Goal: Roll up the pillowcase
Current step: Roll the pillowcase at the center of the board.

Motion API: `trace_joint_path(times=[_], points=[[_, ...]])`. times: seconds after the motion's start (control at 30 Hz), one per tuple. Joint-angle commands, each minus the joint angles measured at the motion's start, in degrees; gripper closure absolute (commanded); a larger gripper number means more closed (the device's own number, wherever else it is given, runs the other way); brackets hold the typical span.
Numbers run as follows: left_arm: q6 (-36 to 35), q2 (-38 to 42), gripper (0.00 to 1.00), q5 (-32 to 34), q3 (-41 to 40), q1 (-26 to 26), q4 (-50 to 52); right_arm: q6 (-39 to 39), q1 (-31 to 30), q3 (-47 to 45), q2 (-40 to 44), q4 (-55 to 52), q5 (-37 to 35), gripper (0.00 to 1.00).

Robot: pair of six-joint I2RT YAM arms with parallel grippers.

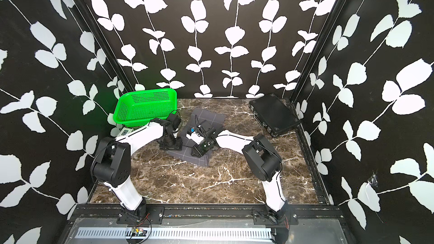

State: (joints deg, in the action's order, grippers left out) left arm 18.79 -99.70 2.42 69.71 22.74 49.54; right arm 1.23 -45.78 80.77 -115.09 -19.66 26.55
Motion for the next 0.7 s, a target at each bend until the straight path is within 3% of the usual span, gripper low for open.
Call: trace_joint_path(times=[0.0,0.23,0.37,0.47,0.67], points=[[-0.59,1.09,0.28,-0.18,-0.43,0.09,0.51,-2.07,-0.37,0.04,0.28,-0.93,-4.08,0.50],[-0.50,1.64,0.28,-0.54,-1.49,0.10,0.30,-2.33,0.49,0.06,-0.37,0.69,-6.73,0.48],[-0.41,1.71,0.28,-0.48,-1.77,0.09,0.27,-1.93,0.69,1.65,-1.77,0.08,-3.44,0.50],[-0.51,1.89,0.28,-0.24,-1.38,0.04,0.61,-1.14,0.49,1.80,-2.63,0.08,0.11,0.59],[-0.52,2.90,0.28,0.42,-0.21,-0.01,1.80,-0.20,0.75,1.51,-1.42,0.40,2.10,0.94]])
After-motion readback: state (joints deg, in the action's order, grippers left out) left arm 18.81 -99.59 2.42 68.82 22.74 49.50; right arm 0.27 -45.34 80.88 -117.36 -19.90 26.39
